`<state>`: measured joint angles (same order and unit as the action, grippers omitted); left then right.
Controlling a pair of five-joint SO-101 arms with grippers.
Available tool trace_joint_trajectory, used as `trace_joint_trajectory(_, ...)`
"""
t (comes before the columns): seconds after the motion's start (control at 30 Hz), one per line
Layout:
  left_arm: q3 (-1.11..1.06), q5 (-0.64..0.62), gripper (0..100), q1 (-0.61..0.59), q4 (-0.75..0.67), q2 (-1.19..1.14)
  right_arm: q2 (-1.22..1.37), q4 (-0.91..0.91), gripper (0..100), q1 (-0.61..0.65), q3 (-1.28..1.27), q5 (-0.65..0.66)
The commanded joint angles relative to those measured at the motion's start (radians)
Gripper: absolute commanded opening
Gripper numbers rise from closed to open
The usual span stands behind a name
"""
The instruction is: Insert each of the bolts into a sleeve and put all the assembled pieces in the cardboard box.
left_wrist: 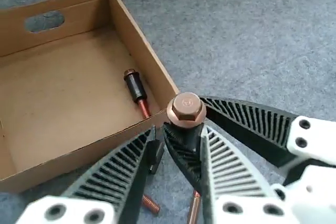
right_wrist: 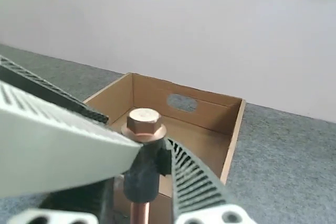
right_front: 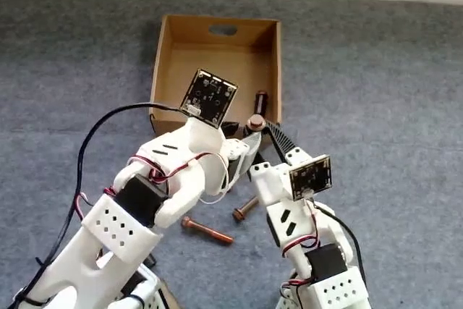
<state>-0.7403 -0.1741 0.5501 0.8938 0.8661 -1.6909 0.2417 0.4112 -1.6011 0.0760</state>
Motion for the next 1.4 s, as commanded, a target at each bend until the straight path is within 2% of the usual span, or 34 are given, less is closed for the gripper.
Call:
trace_joint_trajectory(0.0,0.015,0.003,14,0.007,0.034,0.056,-0.012,-0.03,0.7,-0.019,0.012,-0.012)
trace_joint_trajectory(0.37,0.008,0.005,14,-0.018,0.032,0.343,-0.012,-0.03,0.7,-0.019,-0.005,-0.012)
trace_joint_trajectory(0.43,0.007,0.005,14,-0.071,0.032,0.374,-0.012,-0.03,0.7,-0.019,-0.015,-0.012)
trace_joint_trajectory(0.5,-0.007,0.011,9,-0.156,0.032,0.384,-0.012,-0.03,0.7,-0.019,-0.021,-0.012)
trace_joint_trajectory(0.57,-0.054,0.095,1,-0.248,0.026,0.384,-0.012,-0.03,0.7,-0.021,-0.021,-0.012)
trace_joint_trajectory(0.67,-0.223,0.247,2,-0.369,0.025,0.384,-0.012,-0.03,0.7,-0.021,-0.021,-0.012)
trace_joint_trajectory(0.8,-0.473,0.33,2,-0.481,-0.087,0.394,-0.01,-0.03,0.7,-0.021,-0.022,-0.012)
trace_joint_trajectory(0.93,-0.627,0.371,2,-0.584,-0.235,0.394,-0.01,0.01,0.7,-0.019,-0.031,-0.012)
trace_joint_trajectory(1.17,-0.816,0.368,2,-0.59,-0.416,0.395,-0.01,0.191,0.7,-0.016,0.01,-0.012)
trace_joint_trajectory(1.37,-0.858,0.368,2,-0.593,-0.446,0.395,-0.001,0.352,0.7,-0.018,0.15,-0.012)
